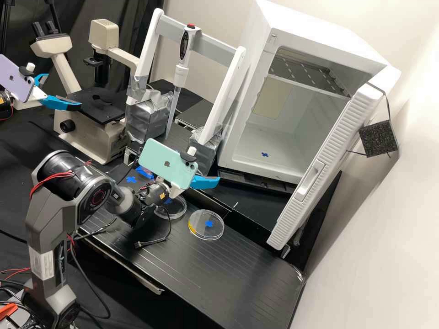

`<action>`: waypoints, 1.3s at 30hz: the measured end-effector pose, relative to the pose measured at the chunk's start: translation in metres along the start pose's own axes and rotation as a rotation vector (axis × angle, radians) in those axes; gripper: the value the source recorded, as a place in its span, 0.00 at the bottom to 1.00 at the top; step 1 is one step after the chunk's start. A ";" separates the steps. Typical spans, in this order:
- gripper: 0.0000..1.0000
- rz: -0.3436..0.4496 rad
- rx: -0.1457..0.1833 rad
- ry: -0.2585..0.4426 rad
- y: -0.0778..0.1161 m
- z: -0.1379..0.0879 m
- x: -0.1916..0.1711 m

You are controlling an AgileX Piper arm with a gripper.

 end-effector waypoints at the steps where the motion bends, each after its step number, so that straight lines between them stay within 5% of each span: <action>1: 1.00 0.000 0.000 0.000 0.000 0.000 0.000; 16: 1.00 -0.002 0.017 -0.014 0.005 0.014 -0.029; 28: 1.00 0.218 0.092 0.081 0.046 0.038 -0.115; 39: 1.00 0.247 0.114 -0.038 0.055 0.066 -0.148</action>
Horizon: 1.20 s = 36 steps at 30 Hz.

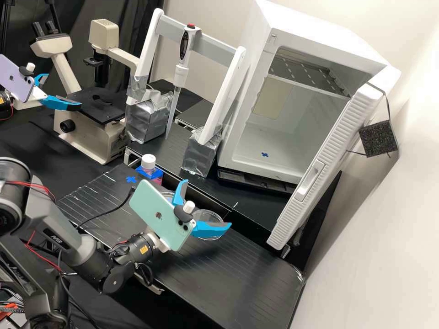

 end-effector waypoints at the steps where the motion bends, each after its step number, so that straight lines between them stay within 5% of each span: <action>1: 1.00 0.003 0.002 -0.010 0.001 0.002 -0.001; 15: 1.00 -0.035 0.024 -0.067 -0.005 0.015 0.001; 23: 1.00 -0.055 -0.026 -0.084 -0.011 0.021 0.001; 36: 1.00 -0.023 -0.011 -0.107 -0.004 0.025 -0.003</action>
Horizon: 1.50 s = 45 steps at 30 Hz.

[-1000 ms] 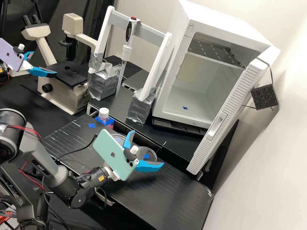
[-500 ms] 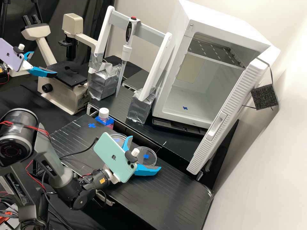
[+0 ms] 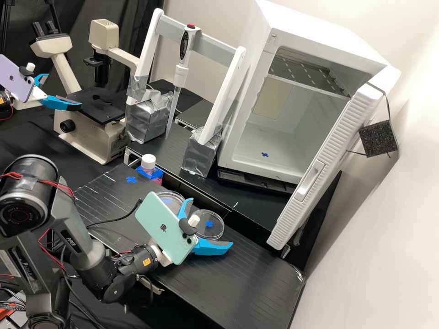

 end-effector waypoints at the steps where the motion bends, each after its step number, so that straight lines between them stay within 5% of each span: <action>1: 1.00 -0.001 0.000 0.000 0.000 0.000 0.000; 20: 1.00 -0.006 0.028 -0.014 0.001 0.008 0.004; 29: 1.00 0.016 -0.041 -0.007 0.002 0.004 -0.001; 45: 1.00 -0.001 -0.071 -0.037 0.000 0.010 -0.012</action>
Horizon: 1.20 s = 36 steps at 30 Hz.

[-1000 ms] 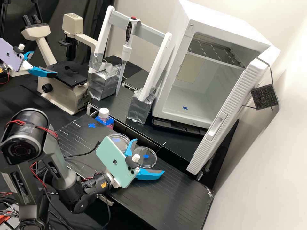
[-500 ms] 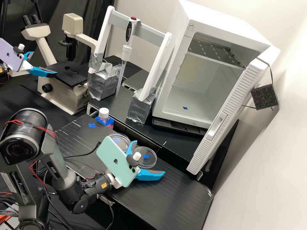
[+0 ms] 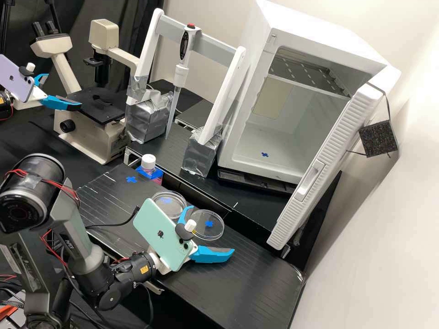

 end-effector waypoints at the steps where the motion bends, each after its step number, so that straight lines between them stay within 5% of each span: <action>1: 1.00 -0.006 0.000 0.002 -0.001 0.000 0.000; 19: 1.00 0.009 -0.031 0.021 -0.006 -0.001 0.007; 20: 0.00 0.012 -0.033 0.020 -0.006 -0.001 0.007; 36: 0.00 0.016 -0.038 0.016 -0.007 -0.001 0.009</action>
